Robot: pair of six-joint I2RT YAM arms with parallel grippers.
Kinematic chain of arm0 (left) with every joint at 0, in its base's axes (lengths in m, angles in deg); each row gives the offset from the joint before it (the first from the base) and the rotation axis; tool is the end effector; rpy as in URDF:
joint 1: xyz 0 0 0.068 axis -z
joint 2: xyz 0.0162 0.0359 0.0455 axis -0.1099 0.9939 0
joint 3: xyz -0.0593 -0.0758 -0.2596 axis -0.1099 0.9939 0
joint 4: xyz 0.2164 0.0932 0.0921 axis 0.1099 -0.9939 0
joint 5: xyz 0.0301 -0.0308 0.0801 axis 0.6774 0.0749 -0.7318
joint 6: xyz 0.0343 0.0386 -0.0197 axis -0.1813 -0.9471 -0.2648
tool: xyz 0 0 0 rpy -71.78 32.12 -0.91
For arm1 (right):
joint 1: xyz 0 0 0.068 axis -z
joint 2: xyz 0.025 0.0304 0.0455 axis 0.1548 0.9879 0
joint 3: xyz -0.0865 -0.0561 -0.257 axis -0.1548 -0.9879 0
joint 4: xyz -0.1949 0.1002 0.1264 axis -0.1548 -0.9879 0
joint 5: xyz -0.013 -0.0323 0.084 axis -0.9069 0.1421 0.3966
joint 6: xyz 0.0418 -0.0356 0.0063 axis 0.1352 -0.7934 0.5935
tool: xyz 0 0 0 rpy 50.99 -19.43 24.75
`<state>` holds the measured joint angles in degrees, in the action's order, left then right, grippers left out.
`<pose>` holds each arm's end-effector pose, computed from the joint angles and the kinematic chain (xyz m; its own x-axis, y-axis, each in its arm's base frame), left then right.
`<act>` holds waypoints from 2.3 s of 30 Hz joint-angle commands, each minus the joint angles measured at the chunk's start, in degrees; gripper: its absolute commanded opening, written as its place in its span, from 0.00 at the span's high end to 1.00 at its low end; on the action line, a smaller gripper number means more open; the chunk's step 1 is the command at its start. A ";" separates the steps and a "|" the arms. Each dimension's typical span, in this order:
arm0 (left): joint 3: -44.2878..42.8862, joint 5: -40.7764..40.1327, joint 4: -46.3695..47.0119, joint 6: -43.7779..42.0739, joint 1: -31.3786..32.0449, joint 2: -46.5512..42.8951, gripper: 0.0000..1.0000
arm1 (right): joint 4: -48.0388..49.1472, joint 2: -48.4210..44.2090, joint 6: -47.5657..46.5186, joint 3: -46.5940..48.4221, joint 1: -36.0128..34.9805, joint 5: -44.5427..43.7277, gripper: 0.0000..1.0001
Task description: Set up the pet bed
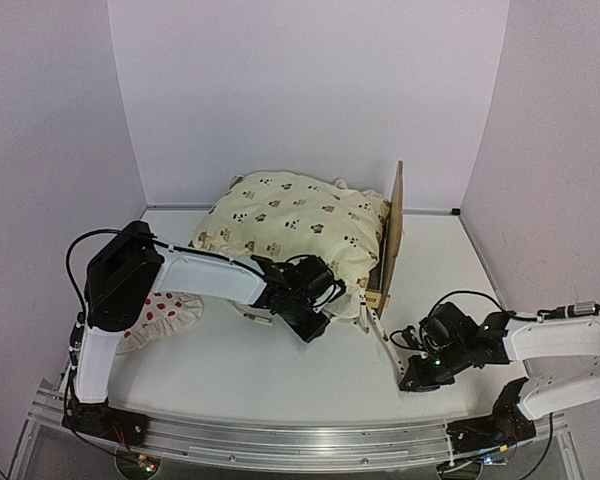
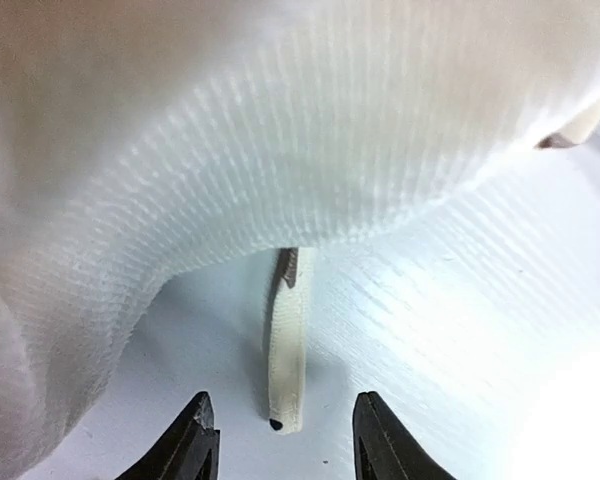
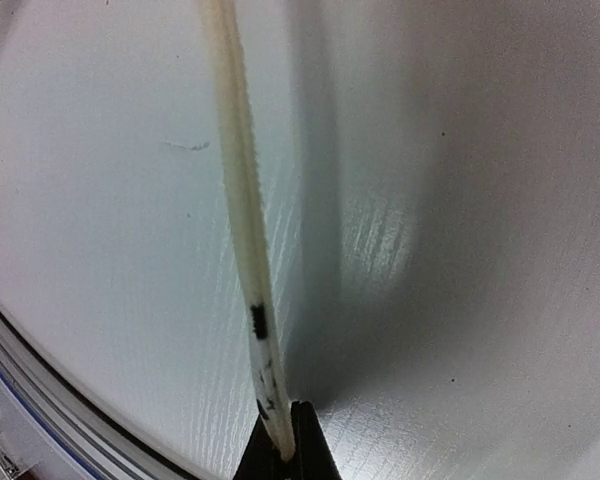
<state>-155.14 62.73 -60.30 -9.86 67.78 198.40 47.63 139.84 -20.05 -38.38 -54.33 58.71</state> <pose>0.2164 -0.3920 0.1541 -0.5041 0.7075 -0.4953 0.8094 0.5871 0.0149 0.1177 0.1278 0.1397 -0.9426 -0.1720 -0.2862 -0.2725 0.8917 0.3615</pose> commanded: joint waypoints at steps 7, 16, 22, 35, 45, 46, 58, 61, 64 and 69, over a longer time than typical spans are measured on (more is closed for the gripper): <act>1.89 -1.39 2.20 0.30 0.33 2.00 0.92 | 4.39 2.24 -0.66 0.19 -0.43 2.52 1.00; 9.99 -3.65 0.00 2.33 8.31 -9.70 1.00 | 14.79 6.99 0.88 -0.37 -0.77 8.27 1.00; 13.00 -1.56 -1.22 6.02 10.93 -14.08 1.00 | 22.84 15.49 1.63 1.97 -2.89 11.35 1.00; 16.69 0.61 -2.49 9.91 12.89 -21.23 1.00 | 25.47 20.61 1.06 4.15 -3.99 12.54 1.00; 13.34 0.85 -1.50 9.62 13.92 -25.11 1.00 | 20.55 17.82 1.87 2.78 -4.00 8.38 0.80; 12.72 1.05 -1.59 9.36 13.92 -24.77 1.00 | 19.41 16.98 1.84 2.56 -4.01 7.56 0.77; 9.59 1.97 -2.54 9.17 14.88 -22.38 1.00 | 8.20 5.30 -0.15 1.60 -3.99 3.42 0.43; 6.46 2.74 -2.60 7.86 15.94 -20.16 1.00 | 4.02 0.37 -0.97 1.49 -4.02 0.46 0.36; 4.00 0.35 -5.23 7.13 16.36 -18.85 1.00 | 1.33 -4.40 -1.15 0.83 -4.04 -2.49 0.33; 6.63 -6.13 -9.10 9.19 16.37 -21.48 1.00 | 0.32 -8.60 -0.89 0.24 -4.03 -5.92 0.33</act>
<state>-148.58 61.97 -64.83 -1.50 84.24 179.32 51.17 133.46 -20.47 -37.40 -58.18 57.35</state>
